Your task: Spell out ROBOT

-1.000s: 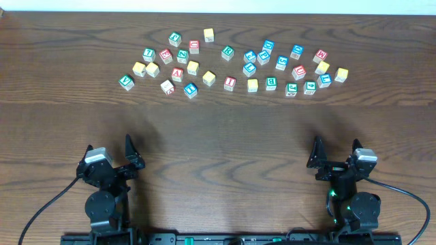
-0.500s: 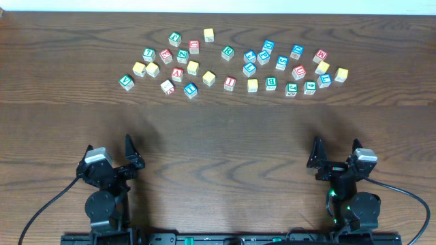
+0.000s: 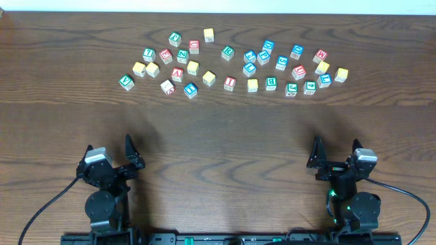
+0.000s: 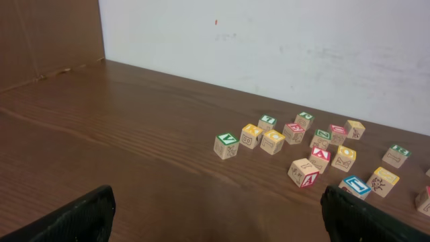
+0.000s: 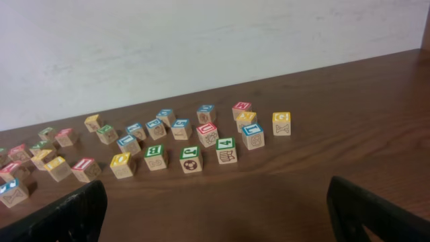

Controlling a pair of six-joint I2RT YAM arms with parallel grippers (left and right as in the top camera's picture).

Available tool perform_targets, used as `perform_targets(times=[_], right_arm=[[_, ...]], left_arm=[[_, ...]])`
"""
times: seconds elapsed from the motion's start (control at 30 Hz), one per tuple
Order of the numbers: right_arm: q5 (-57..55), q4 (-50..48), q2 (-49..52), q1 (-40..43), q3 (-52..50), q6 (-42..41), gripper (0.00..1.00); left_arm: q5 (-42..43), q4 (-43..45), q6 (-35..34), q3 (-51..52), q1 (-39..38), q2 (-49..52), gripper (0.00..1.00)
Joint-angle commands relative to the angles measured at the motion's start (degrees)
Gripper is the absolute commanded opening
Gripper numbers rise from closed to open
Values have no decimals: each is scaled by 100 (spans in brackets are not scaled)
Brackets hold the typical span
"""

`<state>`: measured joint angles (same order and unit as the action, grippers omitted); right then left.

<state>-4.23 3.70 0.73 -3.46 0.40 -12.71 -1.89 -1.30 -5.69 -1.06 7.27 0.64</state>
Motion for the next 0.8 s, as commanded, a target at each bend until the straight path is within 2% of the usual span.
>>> perform_targets(times=[0.0,0.77], right_arm=[[26,24,2,4,-9,81,99],[26,24,2,4,-9,79,99]], left_arm=[[-173,-254,98,83,-22,7,96],[-157,-223,87,83,-22,39,96]])
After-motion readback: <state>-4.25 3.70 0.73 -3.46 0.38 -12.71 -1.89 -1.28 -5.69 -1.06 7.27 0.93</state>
